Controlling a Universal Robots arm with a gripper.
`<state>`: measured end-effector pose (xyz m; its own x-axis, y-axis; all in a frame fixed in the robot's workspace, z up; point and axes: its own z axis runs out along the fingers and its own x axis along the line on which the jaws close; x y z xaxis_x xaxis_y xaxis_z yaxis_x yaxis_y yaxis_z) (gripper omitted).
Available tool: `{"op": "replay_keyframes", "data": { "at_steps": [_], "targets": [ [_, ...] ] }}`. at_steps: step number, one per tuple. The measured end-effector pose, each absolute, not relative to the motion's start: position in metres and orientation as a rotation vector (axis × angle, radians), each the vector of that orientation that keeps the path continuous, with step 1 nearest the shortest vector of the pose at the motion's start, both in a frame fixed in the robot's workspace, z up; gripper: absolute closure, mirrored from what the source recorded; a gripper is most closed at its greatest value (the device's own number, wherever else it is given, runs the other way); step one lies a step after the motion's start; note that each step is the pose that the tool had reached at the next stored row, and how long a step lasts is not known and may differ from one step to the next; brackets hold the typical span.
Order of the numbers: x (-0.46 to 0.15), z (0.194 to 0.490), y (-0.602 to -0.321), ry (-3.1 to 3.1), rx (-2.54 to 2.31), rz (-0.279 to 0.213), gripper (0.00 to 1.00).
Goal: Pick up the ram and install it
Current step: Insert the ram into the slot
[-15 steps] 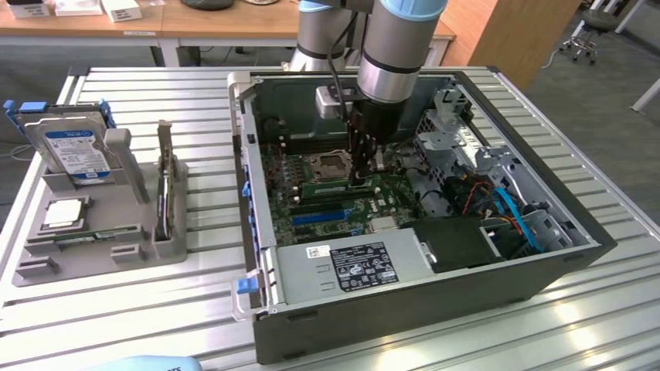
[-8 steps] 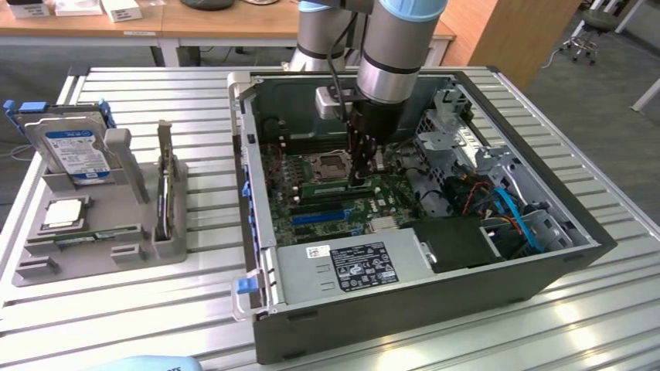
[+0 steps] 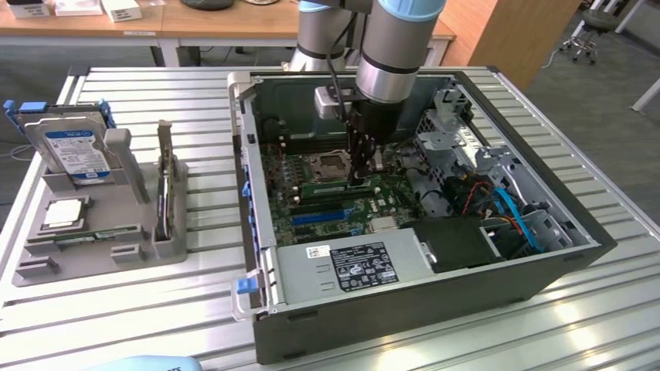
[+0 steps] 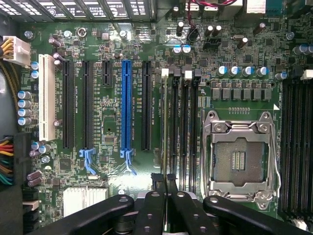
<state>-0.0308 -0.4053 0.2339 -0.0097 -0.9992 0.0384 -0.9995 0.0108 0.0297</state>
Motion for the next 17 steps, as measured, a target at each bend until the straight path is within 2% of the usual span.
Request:
{"op": "replay_keyframes", "data": {
  "at_steps": [17],
  "targets": [
    [-0.0308, 0.2317, -0.4046, -2.199, 2.176, 0.009, 0.88]
  ]
}}
